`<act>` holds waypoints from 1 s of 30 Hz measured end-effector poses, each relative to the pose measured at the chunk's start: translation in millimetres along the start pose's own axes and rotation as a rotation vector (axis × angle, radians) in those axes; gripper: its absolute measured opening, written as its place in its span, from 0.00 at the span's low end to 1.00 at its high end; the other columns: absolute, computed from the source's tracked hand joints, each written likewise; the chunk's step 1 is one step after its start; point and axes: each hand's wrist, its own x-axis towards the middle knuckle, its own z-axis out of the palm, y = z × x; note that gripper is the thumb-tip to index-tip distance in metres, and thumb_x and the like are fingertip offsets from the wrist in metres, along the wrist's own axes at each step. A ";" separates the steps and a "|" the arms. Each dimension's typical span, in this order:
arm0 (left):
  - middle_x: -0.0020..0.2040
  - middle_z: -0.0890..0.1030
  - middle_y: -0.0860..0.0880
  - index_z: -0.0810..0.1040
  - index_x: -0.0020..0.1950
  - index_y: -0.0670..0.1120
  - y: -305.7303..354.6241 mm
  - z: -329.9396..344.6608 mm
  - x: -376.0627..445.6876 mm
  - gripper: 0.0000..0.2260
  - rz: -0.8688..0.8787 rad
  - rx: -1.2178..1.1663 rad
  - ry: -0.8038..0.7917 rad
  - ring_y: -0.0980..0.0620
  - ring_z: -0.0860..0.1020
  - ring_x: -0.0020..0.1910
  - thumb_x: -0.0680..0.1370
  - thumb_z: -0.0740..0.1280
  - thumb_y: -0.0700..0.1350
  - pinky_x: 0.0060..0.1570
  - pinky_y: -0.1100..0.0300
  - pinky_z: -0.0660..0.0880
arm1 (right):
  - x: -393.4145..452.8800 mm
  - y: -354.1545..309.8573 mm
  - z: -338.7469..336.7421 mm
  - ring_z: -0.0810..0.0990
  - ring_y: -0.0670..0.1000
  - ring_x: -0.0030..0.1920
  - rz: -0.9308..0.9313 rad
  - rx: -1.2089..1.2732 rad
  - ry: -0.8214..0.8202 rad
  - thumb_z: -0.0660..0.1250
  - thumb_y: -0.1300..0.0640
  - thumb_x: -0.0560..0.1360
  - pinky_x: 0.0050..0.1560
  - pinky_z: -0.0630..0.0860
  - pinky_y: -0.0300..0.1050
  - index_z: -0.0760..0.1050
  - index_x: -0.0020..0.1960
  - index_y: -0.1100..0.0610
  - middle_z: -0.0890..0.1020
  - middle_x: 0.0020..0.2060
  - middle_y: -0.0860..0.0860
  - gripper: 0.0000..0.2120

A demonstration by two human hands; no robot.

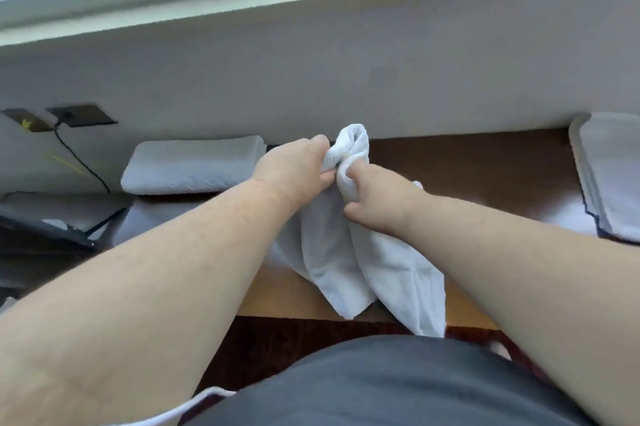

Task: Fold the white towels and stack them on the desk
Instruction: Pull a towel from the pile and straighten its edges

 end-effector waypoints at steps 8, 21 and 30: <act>0.70 0.71 0.49 0.59 0.77 0.50 27.4 52.1 14.2 0.35 0.499 -0.100 -0.054 0.50 0.65 0.71 0.69 0.61 0.50 0.75 0.55 0.46 | 5.4 29.6 7.5 0.74 0.50 0.40 0.102 0.084 0.167 0.63 0.54 0.76 0.40 0.66 0.43 0.69 0.44 0.51 0.75 0.36 0.44 0.04; 0.49 0.75 0.58 0.72 0.50 0.61 38.8 48.3 48.2 0.09 0.398 -0.161 -0.213 0.53 0.74 0.50 0.72 0.58 0.51 0.49 0.52 0.75 | -49.2 112.0 12.4 0.73 0.40 0.27 0.510 0.548 0.197 0.68 0.52 0.69 0.25 0.68 0.31 0.77 0.38 0.45 0.77 0.26 0.38 0.03; 0.42 0.78 0.59 0.74 0.48 0.60 115.3 43.9 84.3 0.05 0.486 -0.405 -0.198 0.60 0.76 0.42 0.76 0.64 0.59 0.40 0.59 0.72 | -48.5 130.9 -23.2 0.83 0.44 0.47 0.488 1.004 0.340 0.70 0.43 0.69 0.45 0.77 0.42 0.78 0.55 0.47 0.85 0.47 0.44 0.17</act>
